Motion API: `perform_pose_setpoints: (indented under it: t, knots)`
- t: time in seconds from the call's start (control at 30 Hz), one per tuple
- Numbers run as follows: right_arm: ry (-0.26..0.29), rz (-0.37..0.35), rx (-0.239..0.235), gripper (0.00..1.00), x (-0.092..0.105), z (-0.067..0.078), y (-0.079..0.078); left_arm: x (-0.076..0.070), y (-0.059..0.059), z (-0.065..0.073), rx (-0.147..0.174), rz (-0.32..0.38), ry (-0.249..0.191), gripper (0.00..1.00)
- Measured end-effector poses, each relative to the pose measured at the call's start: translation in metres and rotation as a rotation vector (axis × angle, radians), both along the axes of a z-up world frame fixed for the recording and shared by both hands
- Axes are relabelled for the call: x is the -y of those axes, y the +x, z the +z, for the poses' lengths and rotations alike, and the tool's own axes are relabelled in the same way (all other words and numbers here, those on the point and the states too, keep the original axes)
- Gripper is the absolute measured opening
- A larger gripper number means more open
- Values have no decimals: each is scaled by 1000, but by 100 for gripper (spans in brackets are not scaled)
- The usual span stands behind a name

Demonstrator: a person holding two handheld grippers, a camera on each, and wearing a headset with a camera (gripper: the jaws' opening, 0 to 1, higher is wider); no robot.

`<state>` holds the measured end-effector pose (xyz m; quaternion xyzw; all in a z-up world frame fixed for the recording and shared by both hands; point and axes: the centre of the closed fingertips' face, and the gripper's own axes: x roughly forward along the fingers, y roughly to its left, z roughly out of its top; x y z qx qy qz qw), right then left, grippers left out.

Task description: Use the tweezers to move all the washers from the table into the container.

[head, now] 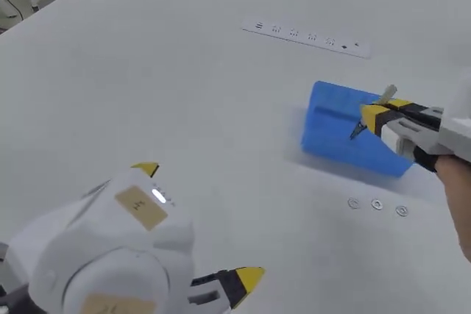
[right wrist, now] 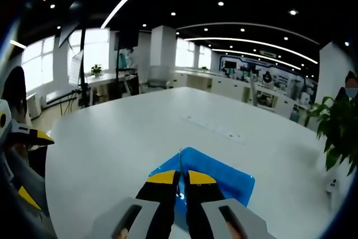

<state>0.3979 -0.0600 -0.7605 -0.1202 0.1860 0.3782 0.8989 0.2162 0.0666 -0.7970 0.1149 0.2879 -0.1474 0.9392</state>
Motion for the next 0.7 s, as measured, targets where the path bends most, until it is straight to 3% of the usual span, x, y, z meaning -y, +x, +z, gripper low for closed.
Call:
perform_pose_setpoints:
  t: [0.33,0.7]
  knots:
    - [38,-6,-40,2,10,4,-24,2,0,0,-3,-7,1,97]
    - [22,-17,-88,2,18,-14,-45,1,-1,0,-3,-5,6,97]
